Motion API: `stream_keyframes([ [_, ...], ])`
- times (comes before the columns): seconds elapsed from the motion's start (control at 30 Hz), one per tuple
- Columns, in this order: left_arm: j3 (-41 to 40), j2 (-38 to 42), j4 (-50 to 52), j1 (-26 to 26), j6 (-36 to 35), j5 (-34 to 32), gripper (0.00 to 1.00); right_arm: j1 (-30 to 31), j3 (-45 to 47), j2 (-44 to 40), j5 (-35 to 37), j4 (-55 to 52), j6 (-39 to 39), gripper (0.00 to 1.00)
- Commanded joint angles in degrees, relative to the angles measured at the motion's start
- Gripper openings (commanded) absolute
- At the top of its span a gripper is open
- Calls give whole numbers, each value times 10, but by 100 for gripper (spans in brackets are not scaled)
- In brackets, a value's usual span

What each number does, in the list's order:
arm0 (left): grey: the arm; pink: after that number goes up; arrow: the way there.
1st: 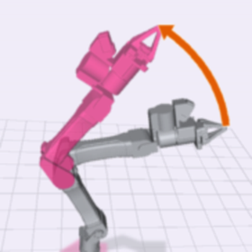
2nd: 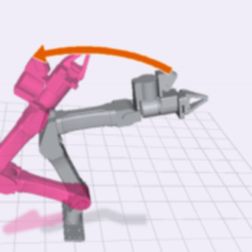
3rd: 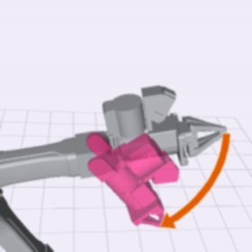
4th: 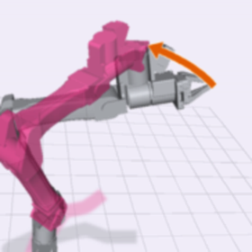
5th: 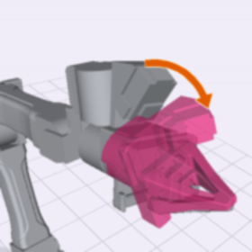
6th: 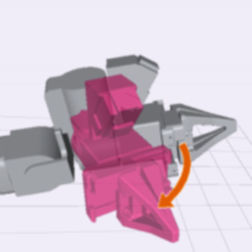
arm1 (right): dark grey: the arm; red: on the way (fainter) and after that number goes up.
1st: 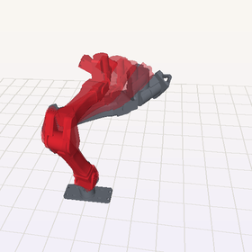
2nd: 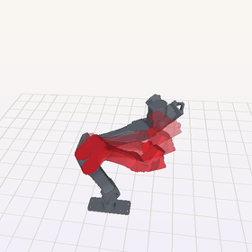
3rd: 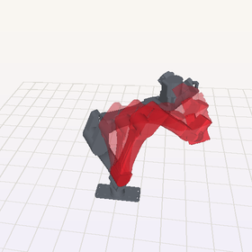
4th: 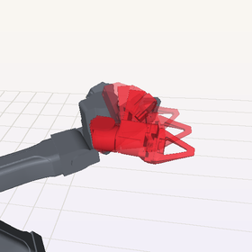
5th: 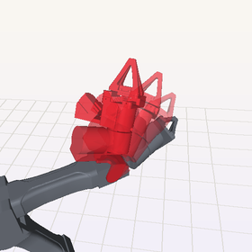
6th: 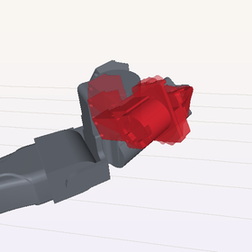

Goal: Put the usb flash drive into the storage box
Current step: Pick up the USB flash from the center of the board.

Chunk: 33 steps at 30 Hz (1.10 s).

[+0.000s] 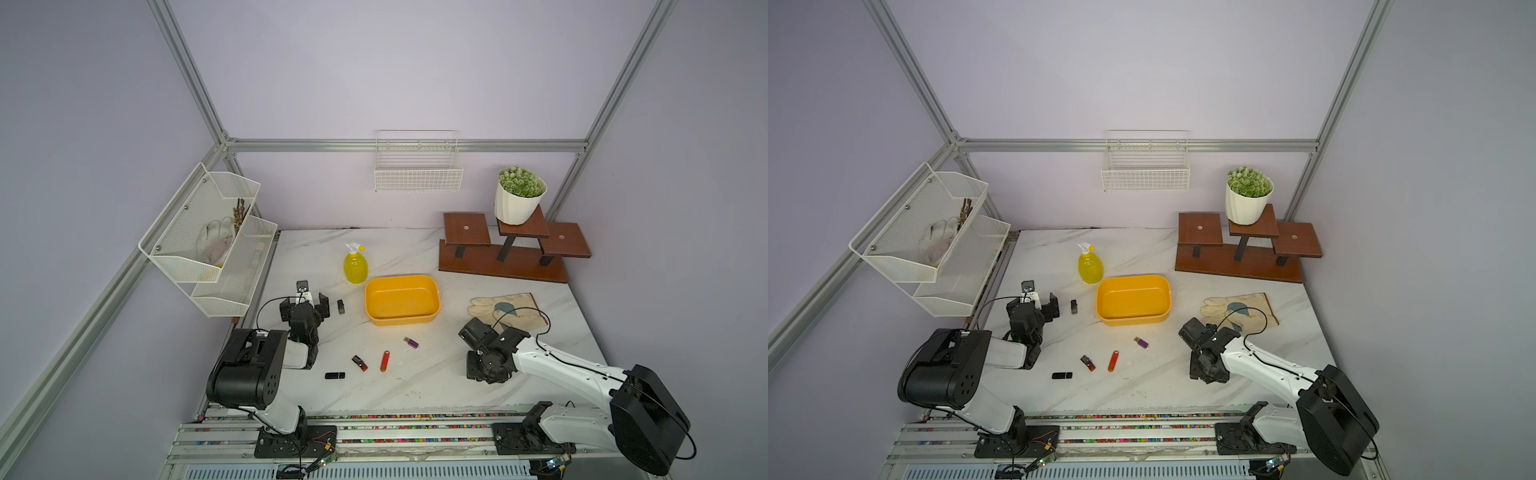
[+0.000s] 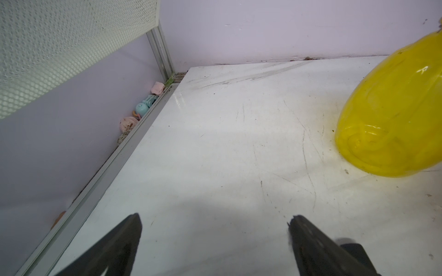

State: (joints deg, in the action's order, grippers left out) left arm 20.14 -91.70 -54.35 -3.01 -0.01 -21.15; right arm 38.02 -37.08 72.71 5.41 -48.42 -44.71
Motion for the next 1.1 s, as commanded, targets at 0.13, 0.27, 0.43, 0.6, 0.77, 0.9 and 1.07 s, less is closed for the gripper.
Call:
stream_keyframes([
  [0.13, 11, 16, -10, 3, 8, 7, 100, 3, 8, 0, 10, 26, 3, 45],
  [0.27, 11, 16, -10, 3, 8, 7, 100, 3, 11, 8, 13, 33, 2, 42],
  [0.43, 11, 16, -10, 3, 7, 6, 100, 3, 11, 13, 20, 46, 2, 39],
  [0.6, 11, 16, -10, 3, 8, 6, 100, 2, 4, 32, 16, 47, 9, 38],
  [0.77, 11, 16, -10, 3, 8, 6, 100, 3, 7, 35, 15, 48, 9, 34],
  [0.9, 11, 16, -10, 3, 8, 7, 100, 3, 8, 36, 14, 48, 8, 28],
  [1.07, 12, 16, -9, 3, 8, 6, 100, 3, 8, 39, 12, 50, 10, 23],
])
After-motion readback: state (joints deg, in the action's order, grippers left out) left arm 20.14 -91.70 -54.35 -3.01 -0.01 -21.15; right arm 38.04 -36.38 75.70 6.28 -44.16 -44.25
